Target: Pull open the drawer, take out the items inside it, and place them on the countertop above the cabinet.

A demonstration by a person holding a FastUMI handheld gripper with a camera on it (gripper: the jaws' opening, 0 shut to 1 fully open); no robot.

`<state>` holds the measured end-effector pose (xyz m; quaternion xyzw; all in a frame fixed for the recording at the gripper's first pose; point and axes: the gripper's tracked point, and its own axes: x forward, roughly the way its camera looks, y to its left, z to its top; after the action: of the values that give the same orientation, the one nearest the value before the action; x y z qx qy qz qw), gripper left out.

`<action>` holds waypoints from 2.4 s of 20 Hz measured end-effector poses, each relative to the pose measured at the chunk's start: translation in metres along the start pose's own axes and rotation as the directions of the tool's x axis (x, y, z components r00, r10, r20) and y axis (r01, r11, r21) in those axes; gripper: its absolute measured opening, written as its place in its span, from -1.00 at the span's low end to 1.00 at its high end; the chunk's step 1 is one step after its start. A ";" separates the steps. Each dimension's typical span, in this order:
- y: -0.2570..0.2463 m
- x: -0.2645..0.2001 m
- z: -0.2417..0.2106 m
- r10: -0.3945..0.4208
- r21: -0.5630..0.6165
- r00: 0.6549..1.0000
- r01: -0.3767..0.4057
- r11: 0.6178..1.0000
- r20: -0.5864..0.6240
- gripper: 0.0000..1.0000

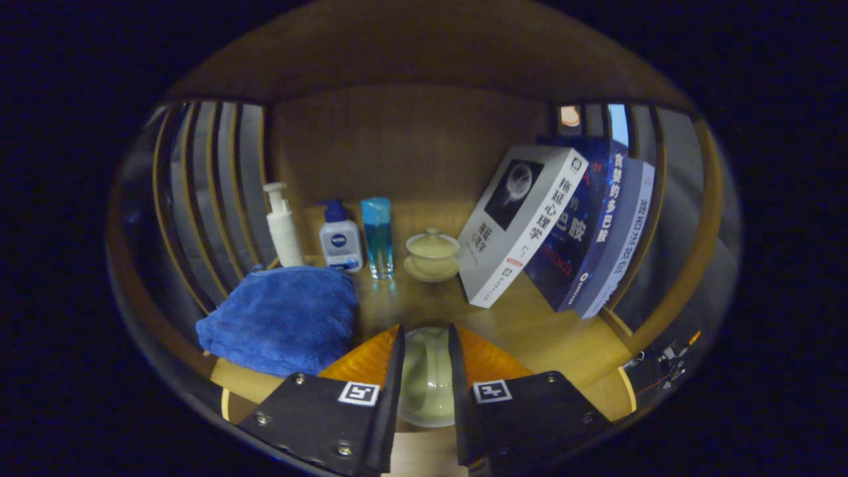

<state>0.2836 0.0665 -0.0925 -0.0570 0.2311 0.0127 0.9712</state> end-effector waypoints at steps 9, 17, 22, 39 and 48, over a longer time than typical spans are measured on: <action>-0.032 -0.142 0.003 -0.049 0.070 0.943 0.028 0.997 0.328 0.69; -0.021 -0.216 -0.048 0.003 0.041 0.896 -0.024 0.999 0.444 0.99; -0.018 -0.232 -0.126 0.010 0.079 0.923 -0.044 0.996 0.385 0.99; -0.013 -0.191 -0.207 0.022 0.233 0.964 -0.087 0.969 0.267 0.98; -0.006 -0.188 -0.204 0.088 0.215 0.954 -0.154 0.964 0.286 0.99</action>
<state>0.0248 0.0372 -0.1880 0.0751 0.0974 0.0529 0.9910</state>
